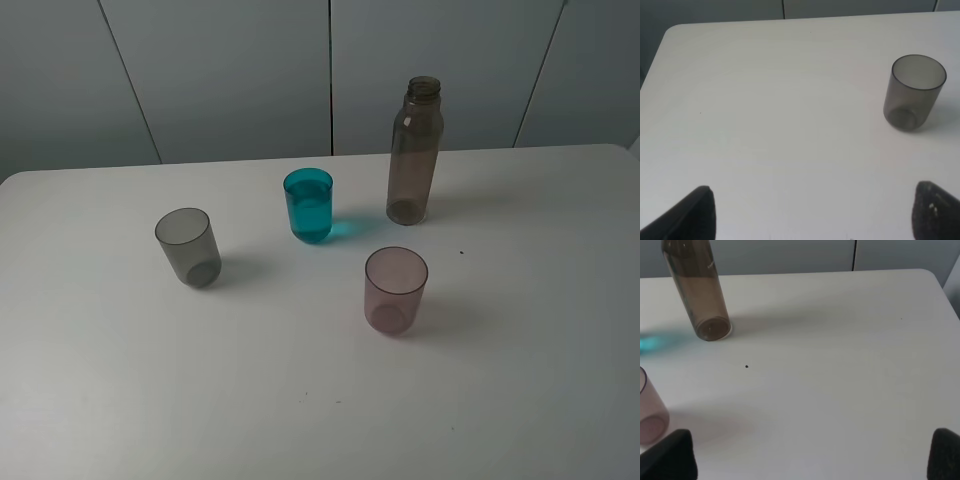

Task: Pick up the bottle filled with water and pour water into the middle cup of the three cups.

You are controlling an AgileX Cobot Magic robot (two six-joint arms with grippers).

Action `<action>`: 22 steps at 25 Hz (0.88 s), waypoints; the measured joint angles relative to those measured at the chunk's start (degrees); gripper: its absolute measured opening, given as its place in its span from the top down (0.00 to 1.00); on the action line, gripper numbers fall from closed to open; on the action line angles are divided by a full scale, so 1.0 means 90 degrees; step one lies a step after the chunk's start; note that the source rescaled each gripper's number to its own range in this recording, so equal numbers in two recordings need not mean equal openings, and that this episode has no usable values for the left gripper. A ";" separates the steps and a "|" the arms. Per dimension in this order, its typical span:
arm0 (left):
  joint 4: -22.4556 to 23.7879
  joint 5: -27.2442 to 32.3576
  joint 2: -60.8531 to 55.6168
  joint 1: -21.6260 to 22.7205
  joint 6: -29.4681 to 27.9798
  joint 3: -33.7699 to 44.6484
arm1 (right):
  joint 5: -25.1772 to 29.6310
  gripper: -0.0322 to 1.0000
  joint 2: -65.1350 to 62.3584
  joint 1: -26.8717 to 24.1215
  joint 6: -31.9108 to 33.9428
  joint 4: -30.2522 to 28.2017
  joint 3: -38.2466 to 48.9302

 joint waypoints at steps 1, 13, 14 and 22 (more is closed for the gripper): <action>0.0000 0.0000 0.0000 0.0000 0.0000 0.0000 | 0.0000 0.00 0.0000 0.0000 0.0000 0.0000 0.0000; 0.0000 0.0000 0.0000 0.0000 0.0000 0.0000 | 0.0000 0.00 0.0000 0.0000 0.0000 0.0000 0.0000; 0.0000 0.0000 0.0000 0.0000 0.0000 0.0000 | 0.0000 0.00 0.0000 0.0000 0.0000 0.0000 0.0000; 0.0000 0.0000 0.0000 0.0000 0.0000 0.0000 | 0.0000 0.00 0.0000 0.0000 0.0000 -0.0244 0.0000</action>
